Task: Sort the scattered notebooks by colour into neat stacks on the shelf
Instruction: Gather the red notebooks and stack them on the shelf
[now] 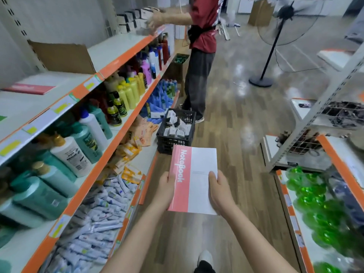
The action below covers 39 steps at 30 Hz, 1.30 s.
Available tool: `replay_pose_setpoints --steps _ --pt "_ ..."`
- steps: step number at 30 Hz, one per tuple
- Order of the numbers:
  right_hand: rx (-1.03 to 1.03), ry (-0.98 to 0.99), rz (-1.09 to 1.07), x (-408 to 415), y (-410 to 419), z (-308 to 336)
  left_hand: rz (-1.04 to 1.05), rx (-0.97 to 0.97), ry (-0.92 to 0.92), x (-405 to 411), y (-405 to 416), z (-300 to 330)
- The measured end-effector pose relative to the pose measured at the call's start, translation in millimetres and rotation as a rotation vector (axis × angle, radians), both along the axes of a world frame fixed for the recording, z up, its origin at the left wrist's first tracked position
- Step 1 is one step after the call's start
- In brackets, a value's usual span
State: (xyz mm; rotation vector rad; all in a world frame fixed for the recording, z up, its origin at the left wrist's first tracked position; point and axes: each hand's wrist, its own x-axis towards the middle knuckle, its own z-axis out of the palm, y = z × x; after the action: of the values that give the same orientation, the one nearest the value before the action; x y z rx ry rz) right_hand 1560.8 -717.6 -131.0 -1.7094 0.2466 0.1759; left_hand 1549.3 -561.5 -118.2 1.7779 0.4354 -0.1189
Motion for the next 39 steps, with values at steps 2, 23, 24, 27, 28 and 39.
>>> replay_pose_setpoints --steps 2,23,24,27,28,39 --pt "-0.012 -0.012 0.025 29.3 -6.5 1.6 0.018 -0.013 0.007 23.8 -6.7 2.6" --pt "-0.099 -0.053 0.289 233.3 20.0 -20.7 0.330 -0.104 0.070 189.0 12.0 -26.5" --pt "-0.098 -0.056 0.302 244.9 25.9 -20.4 0.340 -0.101 0.072 198.7 17.5 -27.4" --pt "-0.105 -0.075 0.337 281.9 46.9 -18.4 0.358 -0.099 0.084 230.7 37.4 -30.2" --pt "-0.105 -0.080 0.352 294.1 54.4 -17.5 0.368 -0.101 0.082 241.2 44.8 -30.5" --pt "-0.052 -0.118 0.672 376.8 154.8 -10.8 0.642 -0.143 -0.013 284.3 120.4 -14.6"
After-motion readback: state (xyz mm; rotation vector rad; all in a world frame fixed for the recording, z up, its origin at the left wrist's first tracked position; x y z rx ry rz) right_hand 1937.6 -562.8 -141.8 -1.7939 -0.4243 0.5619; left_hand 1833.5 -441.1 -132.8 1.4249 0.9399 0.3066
